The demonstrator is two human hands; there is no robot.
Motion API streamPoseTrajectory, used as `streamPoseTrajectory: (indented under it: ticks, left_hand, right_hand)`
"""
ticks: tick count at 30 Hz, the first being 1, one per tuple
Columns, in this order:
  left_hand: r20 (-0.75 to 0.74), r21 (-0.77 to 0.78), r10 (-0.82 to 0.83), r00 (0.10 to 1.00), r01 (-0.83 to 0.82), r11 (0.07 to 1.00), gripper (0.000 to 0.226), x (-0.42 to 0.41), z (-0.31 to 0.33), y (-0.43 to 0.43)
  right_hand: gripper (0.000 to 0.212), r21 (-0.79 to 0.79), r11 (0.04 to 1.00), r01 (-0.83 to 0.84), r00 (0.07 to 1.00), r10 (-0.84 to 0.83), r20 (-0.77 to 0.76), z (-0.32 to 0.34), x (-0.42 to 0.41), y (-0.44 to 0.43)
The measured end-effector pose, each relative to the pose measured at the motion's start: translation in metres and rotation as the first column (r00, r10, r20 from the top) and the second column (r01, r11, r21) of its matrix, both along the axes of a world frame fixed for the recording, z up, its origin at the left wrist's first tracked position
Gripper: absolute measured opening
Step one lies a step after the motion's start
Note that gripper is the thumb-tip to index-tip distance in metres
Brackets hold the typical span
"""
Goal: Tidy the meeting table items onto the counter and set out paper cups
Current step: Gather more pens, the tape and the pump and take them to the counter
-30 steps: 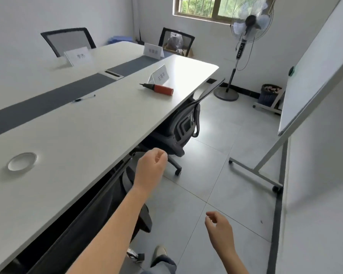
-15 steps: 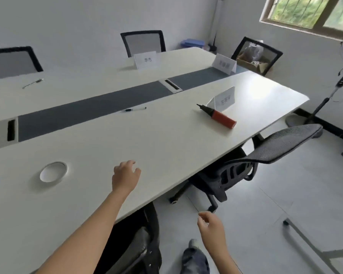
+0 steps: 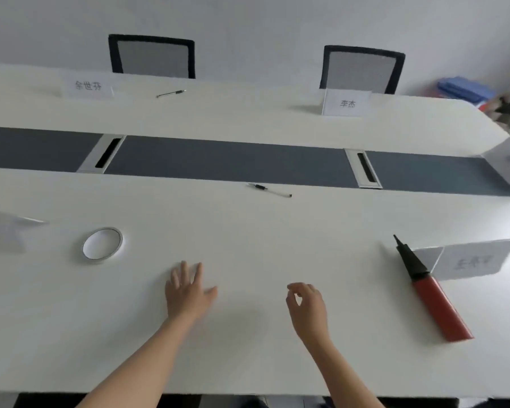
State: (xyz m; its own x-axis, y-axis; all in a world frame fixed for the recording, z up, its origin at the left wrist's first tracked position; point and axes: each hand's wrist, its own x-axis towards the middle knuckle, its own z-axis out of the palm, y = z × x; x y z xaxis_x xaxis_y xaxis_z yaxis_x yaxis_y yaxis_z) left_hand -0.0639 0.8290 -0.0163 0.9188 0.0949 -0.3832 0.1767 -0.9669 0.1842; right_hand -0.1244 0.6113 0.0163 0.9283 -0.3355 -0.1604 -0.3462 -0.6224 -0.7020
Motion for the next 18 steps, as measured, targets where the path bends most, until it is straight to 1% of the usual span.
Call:
streamPoseTrajectory:
  ticks: [6, 9, 10, 13, 16, 17, 18]
  left_hand:
    - [-0.081, 0.017, -0.014, 0.997, 0.015, 1.0, 0.077, 0.001, -0.008, 0.003]
    - [-0.103, 0.006, -0.008, 0.995, 0.008, 1.0, 0.102, 0.0, -0.006, 0.002]
    - [-0.101, -0.001, -0.005, 0.995, 0.005, 1.0, 0.106, 0.0, -0.005, 0.002]
    - [-0.112, 0.006, 0.007, 0.994, -0.006, 1.0, 0.108, 0.001, -0.007, 0.001]
    - [-0.078, -0.013, 0.019, 0.997, -0.02, 1.0, 0.122, 0.0, -0.016, 0.004]
    - [-0.033, 0.001, 0.018, 0.999, -0.018, 1.0, 0.116, 0.0, -0.019, 0.005]
    - [-0.017, 0.057, -0.003, 1.0, 0.004, 0.998, 0.102, 0.0, -0.019, 0.008]
  right_hand:
    - [0.026, -0.072, 0.982, -0.172, 0.985, 0.173, 0.002, 0.0, 0.099, -0.009]
    - [0.029, -0.141, 0.962, -0.234, 0.972, 0.237, 0.004, 0.001, 0.145, -0.011]
    - [0.03, -0.164, 0.955, -0.248, 0.968, 0.252, 0.0, 0.001, 0.161, -0.013]
    - [0.039, -0.24, 0.927, -0.289, 0.956, 0.291, -0.024, 0.0, 0.206, -0.019]
    - [0.051, -0.324, 0.875, -0.359, 0.933, 0.344, -0.105, -0.004, 0.245, -0.026]
    - [0.054, -0.346, 0.854, -0.388, 0.922, 0.362, -0.139, -0.007, 0.255, -0.027]
    - [0.056, -0.363, 0.833, -0.418, 0.909, 0.38, -0.173, -0.01, 0.264, -0.029]
